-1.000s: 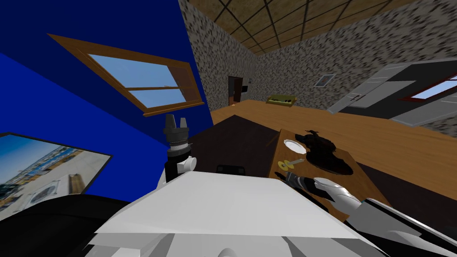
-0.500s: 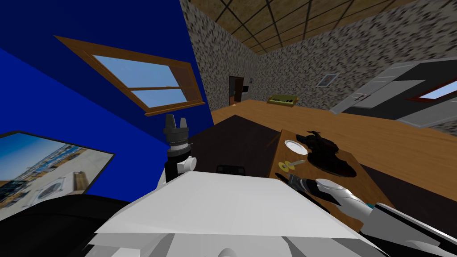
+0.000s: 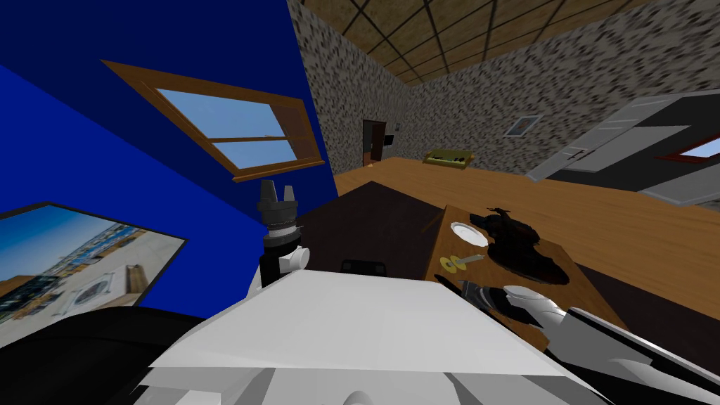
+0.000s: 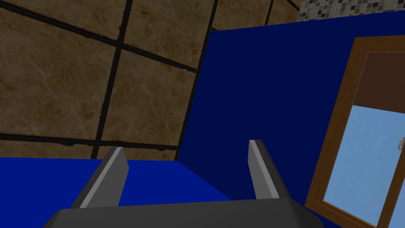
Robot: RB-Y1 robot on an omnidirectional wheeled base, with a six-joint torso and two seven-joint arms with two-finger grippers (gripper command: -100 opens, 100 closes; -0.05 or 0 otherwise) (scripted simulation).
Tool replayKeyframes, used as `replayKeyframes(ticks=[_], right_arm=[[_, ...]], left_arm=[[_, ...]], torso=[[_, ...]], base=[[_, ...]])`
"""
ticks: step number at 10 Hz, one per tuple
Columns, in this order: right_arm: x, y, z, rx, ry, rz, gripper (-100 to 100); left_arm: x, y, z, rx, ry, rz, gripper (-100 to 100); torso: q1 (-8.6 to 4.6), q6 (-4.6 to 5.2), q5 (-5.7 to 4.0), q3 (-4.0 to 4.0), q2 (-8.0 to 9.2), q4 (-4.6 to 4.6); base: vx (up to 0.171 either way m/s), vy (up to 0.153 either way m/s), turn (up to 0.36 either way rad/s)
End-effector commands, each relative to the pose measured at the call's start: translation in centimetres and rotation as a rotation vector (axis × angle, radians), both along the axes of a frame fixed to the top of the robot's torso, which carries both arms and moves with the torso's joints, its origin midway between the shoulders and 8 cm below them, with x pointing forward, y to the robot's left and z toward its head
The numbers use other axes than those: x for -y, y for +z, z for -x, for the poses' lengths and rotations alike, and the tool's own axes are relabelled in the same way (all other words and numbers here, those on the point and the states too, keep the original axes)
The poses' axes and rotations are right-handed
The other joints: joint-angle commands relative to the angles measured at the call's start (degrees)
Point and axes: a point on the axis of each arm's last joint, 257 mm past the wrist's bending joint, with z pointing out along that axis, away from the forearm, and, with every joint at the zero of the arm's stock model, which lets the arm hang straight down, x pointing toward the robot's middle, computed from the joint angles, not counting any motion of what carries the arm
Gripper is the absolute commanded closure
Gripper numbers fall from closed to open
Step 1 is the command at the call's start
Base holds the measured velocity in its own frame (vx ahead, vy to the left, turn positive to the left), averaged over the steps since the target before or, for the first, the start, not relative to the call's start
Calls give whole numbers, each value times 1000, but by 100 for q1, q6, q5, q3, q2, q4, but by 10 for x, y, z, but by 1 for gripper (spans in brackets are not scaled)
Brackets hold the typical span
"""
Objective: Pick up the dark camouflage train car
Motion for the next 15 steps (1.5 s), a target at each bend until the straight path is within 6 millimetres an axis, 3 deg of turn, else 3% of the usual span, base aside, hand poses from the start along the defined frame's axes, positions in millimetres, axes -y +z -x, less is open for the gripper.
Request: replayKeyframes(ticks=[1,3,7,9,10,11,12,14,15], right_arm=[[9,2,16,-31,0,19,-100],[2,1,11,-23,12,7,-100],[24,5,55,-136,36,51,-100],[24,6,53,-129,32,50,-100],[24,6,54,-131,34,49,0],[29,6,51,-144,44,77,-100],[21,2,39,-139,75,80,-100],[19,1,39,-140,44,74,-100],[31,3,43,-158,60,116,-100]], left_arm=[[0,0,0,0,0,0,0],[0,0,0,0,0,0,0],[0,0,0,0,0,0,0],[0,0,0,0,0,0,0],[0,0,0,0,0,0,0],[0,0,0,0,0,0,0],[0,0,0,0,0,0,0],[0,0,0,0,0,0,0],[0,0,0,0,0,0,0]], torso=[[0,0,0,0,0,0],[0,2,-1,1,2,1],[-2,2,-1,1,2,0],[-2,2,-1,1,2,1],[1,3,0,1,2,1],[2,3,0,1,2,1],[-7,3,-1,3,5,1],[-19,3,-5,5,8,2],[-9,3,-3,4,7,2]], base=[[2,-9,52],[0,-4,-8],[0,-11,57],[-1,-6,12],[0,0,0],[-9,-31,7],[-23,-70,10],[-17,-40,9],[-12,-29,1]])
